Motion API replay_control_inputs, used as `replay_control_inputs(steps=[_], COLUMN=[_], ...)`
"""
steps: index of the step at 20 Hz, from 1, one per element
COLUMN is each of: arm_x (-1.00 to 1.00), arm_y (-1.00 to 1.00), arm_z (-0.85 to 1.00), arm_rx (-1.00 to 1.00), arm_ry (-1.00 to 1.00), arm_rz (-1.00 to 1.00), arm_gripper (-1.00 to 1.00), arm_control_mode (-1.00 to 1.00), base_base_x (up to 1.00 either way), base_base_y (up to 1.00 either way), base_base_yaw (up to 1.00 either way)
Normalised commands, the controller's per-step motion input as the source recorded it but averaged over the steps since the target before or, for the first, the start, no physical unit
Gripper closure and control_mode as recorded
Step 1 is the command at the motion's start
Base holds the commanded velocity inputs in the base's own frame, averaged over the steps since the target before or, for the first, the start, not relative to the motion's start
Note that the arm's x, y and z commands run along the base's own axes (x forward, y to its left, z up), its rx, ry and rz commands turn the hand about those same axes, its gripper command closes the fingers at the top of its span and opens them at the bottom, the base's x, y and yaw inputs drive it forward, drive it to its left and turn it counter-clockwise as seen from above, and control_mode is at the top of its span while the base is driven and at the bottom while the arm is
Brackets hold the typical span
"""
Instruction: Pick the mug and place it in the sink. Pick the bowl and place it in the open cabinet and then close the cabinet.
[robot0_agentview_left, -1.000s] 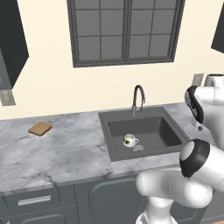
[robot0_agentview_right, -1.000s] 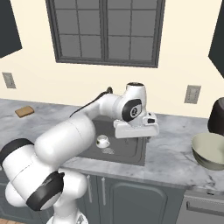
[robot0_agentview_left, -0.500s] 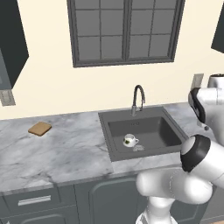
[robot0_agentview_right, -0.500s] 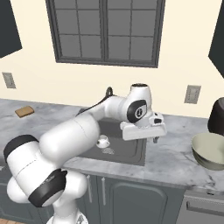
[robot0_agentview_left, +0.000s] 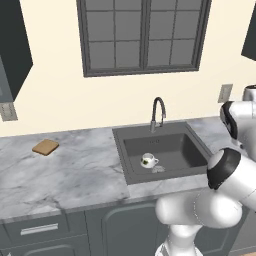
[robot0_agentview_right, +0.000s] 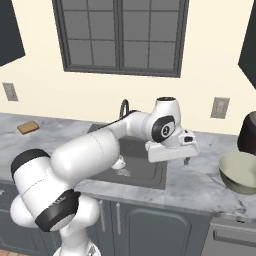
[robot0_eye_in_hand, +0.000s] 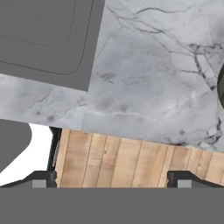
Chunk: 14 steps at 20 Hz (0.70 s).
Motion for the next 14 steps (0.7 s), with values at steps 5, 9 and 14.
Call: replay_control_inputs(steps=[5,9,14], arm_x=[0.0,0.01,0.05], arm_y=[-0.31,-0.33,-0.29], arm_z=[0.0,0.0,0.0], arm_rx=[-0.01,0.0,-0.02], arm_ry=[0.01,0.0,0.0], arm_rz=[0.0,0.0,0.0], arm_gripper=[-1.0,-1.0,-1.0], arm_control_mode=[-1.0,-1.0,-1.0], base_base_x=[0.0,0.0,0.0], base_base_y=[0.0,0.0,0.0], base_base_yaw=[0.0,0.0,0.0])
